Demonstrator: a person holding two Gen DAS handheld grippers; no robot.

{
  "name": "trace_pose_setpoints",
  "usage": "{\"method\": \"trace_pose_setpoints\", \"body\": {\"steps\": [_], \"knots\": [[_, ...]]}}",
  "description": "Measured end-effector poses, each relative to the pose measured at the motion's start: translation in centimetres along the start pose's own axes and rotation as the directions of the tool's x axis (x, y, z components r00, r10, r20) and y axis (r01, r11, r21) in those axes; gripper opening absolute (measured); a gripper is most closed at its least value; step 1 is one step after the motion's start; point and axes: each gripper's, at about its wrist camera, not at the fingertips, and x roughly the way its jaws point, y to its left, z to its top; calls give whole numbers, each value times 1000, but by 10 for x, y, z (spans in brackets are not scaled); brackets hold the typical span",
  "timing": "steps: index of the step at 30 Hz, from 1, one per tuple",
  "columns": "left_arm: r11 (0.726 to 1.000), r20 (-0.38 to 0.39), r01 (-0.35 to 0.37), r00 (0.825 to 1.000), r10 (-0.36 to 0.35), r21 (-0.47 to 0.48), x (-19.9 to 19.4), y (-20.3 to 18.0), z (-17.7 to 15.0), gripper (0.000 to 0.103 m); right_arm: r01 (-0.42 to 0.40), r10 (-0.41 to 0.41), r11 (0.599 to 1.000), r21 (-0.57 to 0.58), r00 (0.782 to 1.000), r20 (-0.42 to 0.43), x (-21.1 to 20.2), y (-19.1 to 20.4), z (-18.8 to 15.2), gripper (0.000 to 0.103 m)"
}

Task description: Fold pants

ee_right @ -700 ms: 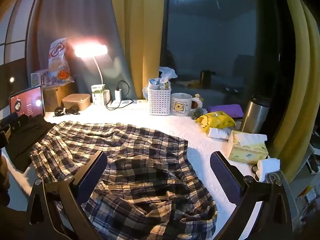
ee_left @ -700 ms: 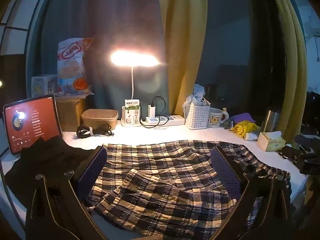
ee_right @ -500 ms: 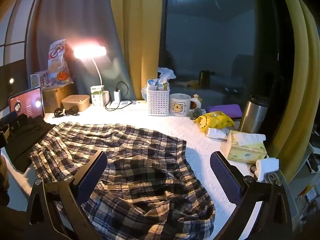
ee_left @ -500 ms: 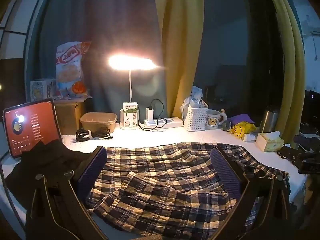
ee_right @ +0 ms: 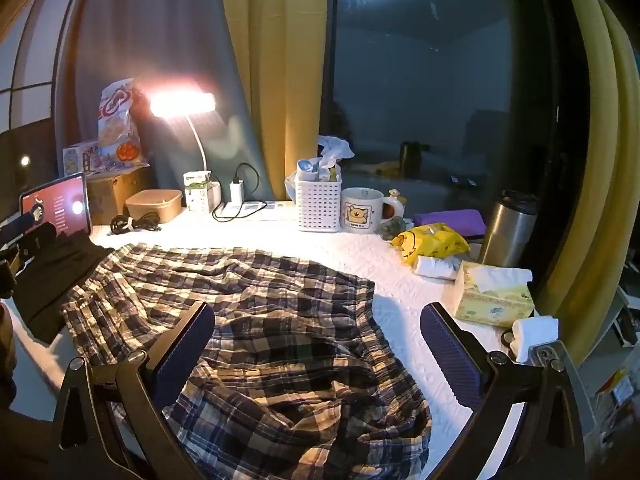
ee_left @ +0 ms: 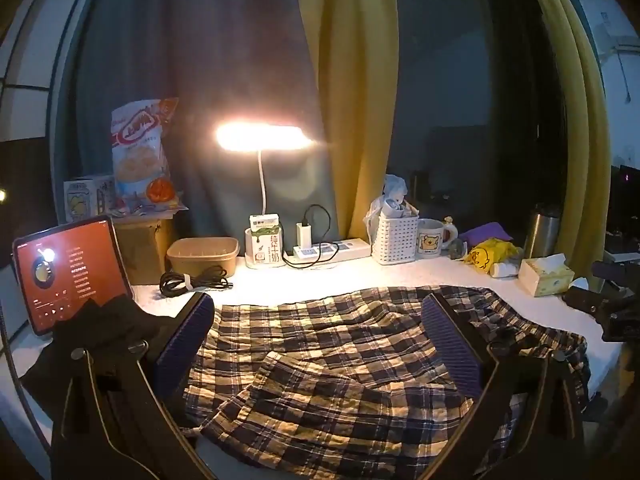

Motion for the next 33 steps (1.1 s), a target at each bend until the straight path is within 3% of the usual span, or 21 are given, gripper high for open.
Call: {"method": "trace_pose_setpoints", "body": {"steps": [33], "knots": [[1000, 15, 4, 1000, -4, -12, -6, -2, 0, 102, 0, 0, 1000, -3, 1000, 6, -2, 4, 0, 103]]}}
